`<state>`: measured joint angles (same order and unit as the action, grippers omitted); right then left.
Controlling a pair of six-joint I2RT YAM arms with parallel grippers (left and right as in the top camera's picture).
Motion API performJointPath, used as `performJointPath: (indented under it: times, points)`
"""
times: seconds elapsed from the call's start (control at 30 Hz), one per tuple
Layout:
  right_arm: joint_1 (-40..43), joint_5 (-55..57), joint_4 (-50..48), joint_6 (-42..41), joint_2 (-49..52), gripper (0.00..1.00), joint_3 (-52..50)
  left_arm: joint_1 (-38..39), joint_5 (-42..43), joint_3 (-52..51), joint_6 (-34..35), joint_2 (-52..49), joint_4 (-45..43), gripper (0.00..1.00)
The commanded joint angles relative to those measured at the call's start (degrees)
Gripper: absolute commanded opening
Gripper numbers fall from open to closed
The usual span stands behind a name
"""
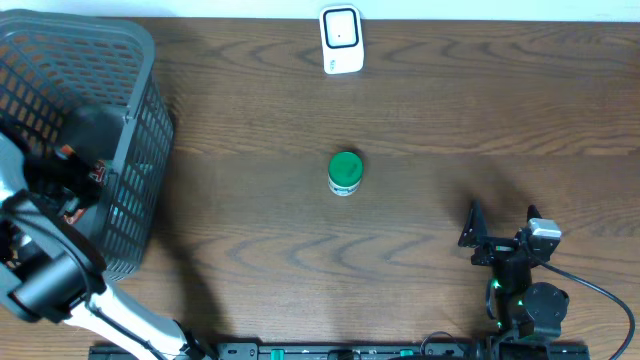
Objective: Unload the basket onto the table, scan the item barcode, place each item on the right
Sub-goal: 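Grasp the mint-green wipes pack with the left gripper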
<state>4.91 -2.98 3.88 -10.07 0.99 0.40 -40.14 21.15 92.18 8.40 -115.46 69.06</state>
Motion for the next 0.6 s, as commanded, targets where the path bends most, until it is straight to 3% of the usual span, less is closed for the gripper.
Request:
performJointPath:
  times: [0.0, 0.47, 0.5, 0.57]
  points:
    - [-0.52, 0.11, 0.2, -0.59, -0.24, 0.99, -0.09, -1.7, 0.74, 5.6, 1.81, 8.72, 0.15, 0.07]
    - [-0.5, 0.09, 0.2, -0.59, -0.24, 0.99, -0.09, 3.08, -0.85, 6.54, 5.46, 32.24, -6.51, 0.07]
    - [-0.52, 0.11, 0.2, -0.59, -0.24, 0.99, -0.09, 3.78, -3.65, 6.54, 5.57, 33.18, -6.86, 0.16]
    - [-0.5, 0.09, 0.2, -0.59, -0.24, 0.99, -0.09, 4.63, -10.56, 6.51, 6.69, 33.53, -6.73, 0.52]
